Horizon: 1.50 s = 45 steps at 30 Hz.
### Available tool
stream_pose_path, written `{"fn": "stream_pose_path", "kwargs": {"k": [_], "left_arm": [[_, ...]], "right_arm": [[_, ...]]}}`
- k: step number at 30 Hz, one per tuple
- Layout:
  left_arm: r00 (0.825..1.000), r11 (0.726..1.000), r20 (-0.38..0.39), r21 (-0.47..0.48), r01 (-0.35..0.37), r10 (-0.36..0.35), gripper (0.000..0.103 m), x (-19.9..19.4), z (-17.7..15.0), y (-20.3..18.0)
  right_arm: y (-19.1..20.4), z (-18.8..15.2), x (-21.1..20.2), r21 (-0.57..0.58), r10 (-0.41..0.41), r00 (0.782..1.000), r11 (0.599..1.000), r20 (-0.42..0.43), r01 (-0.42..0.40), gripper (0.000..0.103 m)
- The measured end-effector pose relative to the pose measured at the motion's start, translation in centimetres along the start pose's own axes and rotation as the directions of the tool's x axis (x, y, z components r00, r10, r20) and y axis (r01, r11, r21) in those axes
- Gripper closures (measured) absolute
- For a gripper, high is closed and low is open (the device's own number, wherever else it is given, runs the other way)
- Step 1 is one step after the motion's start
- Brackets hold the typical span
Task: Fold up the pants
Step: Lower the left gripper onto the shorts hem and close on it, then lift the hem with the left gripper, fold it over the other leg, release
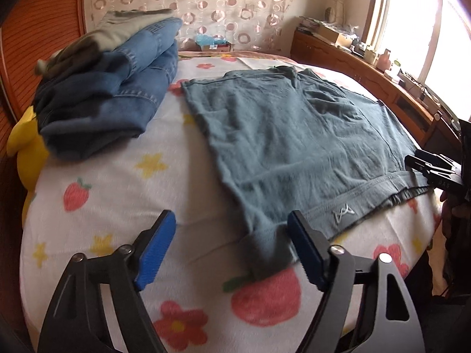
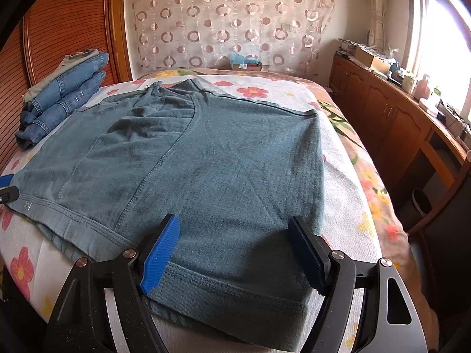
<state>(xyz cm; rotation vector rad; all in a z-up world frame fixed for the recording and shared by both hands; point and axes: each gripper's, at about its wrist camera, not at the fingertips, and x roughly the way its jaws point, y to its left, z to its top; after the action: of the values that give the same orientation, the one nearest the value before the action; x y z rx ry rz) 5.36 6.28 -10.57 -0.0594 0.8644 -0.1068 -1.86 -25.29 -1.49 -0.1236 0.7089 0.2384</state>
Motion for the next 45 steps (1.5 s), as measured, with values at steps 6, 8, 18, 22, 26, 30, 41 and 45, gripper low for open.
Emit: {"fn": "stream_pose_path", "kwargs": {"k": [6, 8, 18, 22, 26, 30, 41, 45], "left_arm": [[0.998, 0.998, 0.023, -0.022, 0.054, -0.054, 0.049, -1.1, -1.0, 0.0], [0.997, 0.997, 0.028, -0.02, 0.071, -0.07, 0.058, -1.1, -1.1, -0.3], [0.994, 0.995, 0.075, 0.072, 0.074, -0.079, 0.093, -1.9, 0.8, -2.9], [0.991, 0.988, 0.1, 0.129, 0.081, -0.094, 0.095, -2.5, 2.6, -4.7], [0.985, 0.978, 0.114, 0.183, 0.103, -0.125, 0.095, -2.8, 4.6, -7.1], [0.979, 0.955, 0.116, 0.266, 0.131, -0.167, 0.095, -2.6, 6.5, -10.9], [0.962, 0.896, 0.102, 0.401, 0.192, -0.252, 0.096, -1.8, 10.6, -19.4], [0.954, 0.878, 0.105, 0.43, 0.212, -0.282, 0.096, -1.9, 11.9, -21.7]], "right_arm": [[-0.2, -0.2, -0.1, 0.0, -0.001, 1.0, 1.0, 0.001, 0.001, 0.025], [-0.2, -0.2, 0.0, -0.001, -0.001, 1.0, 1.0, 0.002, 0.001, 0.025], [-0.2, -0.2, 0.0, -0.008, -0.003, 1.0, 1.0, 0.004, 0.003, 0.025], [-0.9, -0.2, -0.6, 0.01, 0.051, 0.999, 0.999, 0.006, -0.051, 0.025], [-2.0, -0.2, -1.7, 0.022, 0.04, 0.998, 0.999, 0.041, -0.041, 0.025], [-3.1, -0.6, -2.7, 0.034, 0.042, 0.997, 0.998, 0.067, -0.044, 0.025], [-4.9, -2.1, -3.7, 0.074, 0.058, 0.992, 0.995, 0.111, -0.066, 0.025], [-5.0, -2.3, -3.6, 0.085, 0.061, 0.991, 0.994, 0.119, -0.071, 0.025]]}}
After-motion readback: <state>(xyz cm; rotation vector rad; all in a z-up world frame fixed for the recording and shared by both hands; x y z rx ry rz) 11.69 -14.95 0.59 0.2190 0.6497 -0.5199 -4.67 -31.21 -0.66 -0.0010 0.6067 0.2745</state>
